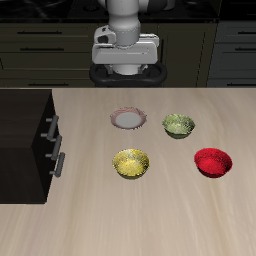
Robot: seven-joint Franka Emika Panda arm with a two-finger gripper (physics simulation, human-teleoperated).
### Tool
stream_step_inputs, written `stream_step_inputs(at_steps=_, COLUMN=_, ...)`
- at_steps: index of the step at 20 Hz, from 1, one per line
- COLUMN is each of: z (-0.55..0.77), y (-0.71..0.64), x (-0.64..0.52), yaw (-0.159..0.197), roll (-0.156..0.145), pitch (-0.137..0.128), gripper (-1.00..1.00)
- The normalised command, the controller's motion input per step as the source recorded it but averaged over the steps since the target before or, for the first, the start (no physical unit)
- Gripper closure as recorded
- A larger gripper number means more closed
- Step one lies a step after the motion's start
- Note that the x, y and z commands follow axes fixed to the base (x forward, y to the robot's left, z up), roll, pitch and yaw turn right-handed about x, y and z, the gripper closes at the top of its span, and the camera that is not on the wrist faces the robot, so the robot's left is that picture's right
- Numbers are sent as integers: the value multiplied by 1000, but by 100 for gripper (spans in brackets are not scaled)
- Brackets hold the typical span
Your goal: Place the red bowl on the plate
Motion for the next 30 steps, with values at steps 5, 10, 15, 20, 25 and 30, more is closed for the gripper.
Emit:
stream_step_inputs(at_steps=5, z=-112, y=-28, x=183, yaw=42, roll=-51, pitch=-23, gripper=-100)
stream_step_inputs(at_steps=10, z=-8, y=90, x=230, yaw=70, roll=15, pitch=9, gripper=-100)
stream_step_inputs(at_steps=15, z=36, y=30, x=276, yaw=11, roll=13, pitch=-1, gripper=-100)
stream_step_inputs(at_steps=20, z=-20, y=245, x=254, yaw=4, roll=35, pitch=5, gripper=-100)
stream_step_inputs(at_steps=25, z=-5, y=141, x=169, yaw=50, roll=-8, pitch=2, gripper=-100)
stream_step_inputs(at_steps=30, z=85, y=-63, x=59, yaw=-3, roll=-13, pitch=-14, gripper=-100)
